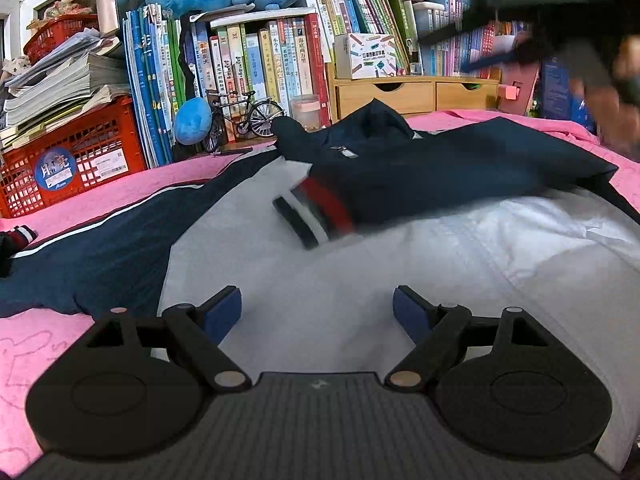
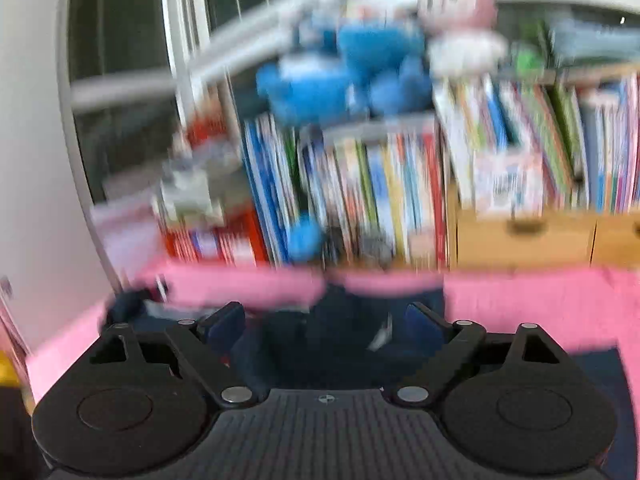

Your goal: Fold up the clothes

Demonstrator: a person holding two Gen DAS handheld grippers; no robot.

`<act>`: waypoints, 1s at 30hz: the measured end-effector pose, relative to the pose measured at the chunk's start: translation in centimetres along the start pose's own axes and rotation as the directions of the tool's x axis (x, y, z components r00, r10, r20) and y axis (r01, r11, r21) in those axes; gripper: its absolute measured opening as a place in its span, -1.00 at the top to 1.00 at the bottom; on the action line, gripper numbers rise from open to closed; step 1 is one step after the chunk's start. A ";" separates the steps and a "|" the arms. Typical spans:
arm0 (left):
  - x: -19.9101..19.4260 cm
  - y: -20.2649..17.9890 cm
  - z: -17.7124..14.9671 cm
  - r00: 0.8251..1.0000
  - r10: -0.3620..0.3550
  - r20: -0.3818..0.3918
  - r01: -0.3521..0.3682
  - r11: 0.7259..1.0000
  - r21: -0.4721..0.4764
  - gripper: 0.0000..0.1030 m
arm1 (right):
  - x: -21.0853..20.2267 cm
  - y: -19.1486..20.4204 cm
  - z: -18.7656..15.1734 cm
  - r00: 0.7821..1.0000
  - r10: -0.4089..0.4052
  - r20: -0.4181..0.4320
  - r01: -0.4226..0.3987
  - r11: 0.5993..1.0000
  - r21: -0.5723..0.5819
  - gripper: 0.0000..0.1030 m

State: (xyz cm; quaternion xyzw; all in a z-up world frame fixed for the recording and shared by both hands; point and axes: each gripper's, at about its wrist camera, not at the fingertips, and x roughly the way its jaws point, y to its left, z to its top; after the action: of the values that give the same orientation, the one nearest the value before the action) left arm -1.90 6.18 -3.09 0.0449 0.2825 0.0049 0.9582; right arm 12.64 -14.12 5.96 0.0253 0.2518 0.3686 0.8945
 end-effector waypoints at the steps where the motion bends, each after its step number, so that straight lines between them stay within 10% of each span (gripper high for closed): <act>1: 0.0 0.0 0.0 1.000 -0.001 0.001 0.001 1.000 0.000 -0.63 | 0.5 -0.1 -0.9 0.999 -0.022 -0.028 0.023 1.000 0.016 -0.71; 6: -0.1 -0.1 0.0 1.000 -0.002 0.007 0.002 1.000 0.004 -0.63 | 1.6 -0.1 -4.3 0.984 -0.126 -0.125 0.128 0.992 0.007 -0.71; 11: -0.2 0.0 -0.1 1.000 -0.003 0.011 0.003 1.000 0.006 -0.63 | 3.4 4.5 -5.1 0.986 -0.045 -0.159 0.016 0.984 -0.178 -0.70; 14: -0.2 0.1 -0.1 1.000 -0.005 0.012 0.005 1.000 0.000 -0.63 | 6.8 7.6 -6.1 0.967 -0.127 -0.222 0.063 0.959 -0.275 0.87; 16: -0.2 0.2 -0.1 1.000 -0.006 0.015 0.006 1.000 -0.006 -0.63 | 8.9 9.1 -6.5 0.959 -0.188 -0.212 0.118 0.945 -0.305 0.86; 23: -0.4 0.3 -0.1 1.000 -0.016 0.025 0.017 1.000 -0.012 -0.64 | 11.3 11.3 -4.5 0.974 -0.017 -0.228 -0.029 0.980 -0.197 0.73; 25: -0.4 0.3 -0.2 1.000 -0.016 0.025 0.016 1.000 -0.014 -0.64 | 12.1 11.0 -5.0 0.966 -0.049 -0.254 -0.004 0.979 -0.205 0.53; 27: -0.4 0.4 -0.2 1.000 -0.016 0.026 0.017 1.000 -0.015 -0.64 | 11.3 10.1 -5.2 0.967 -0.062 -0.248 0.019 0.985 -0.171 -0.26; 30: -0.4 0.4 -0.2 1.000 -0.016 0.026 0.017 1.000 -0.012 -0.64 | 8.0 7.9 -5.4 0.978 -0.075 -0.194 0.054 0.992 -0.114 -0.46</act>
State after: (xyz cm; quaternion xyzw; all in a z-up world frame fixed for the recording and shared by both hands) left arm -2.36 6.53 -2.99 0.0370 0.2707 -0.0020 0.9620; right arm 9.80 -3.72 -0.35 -0.0680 0.3198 0.3532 0.8766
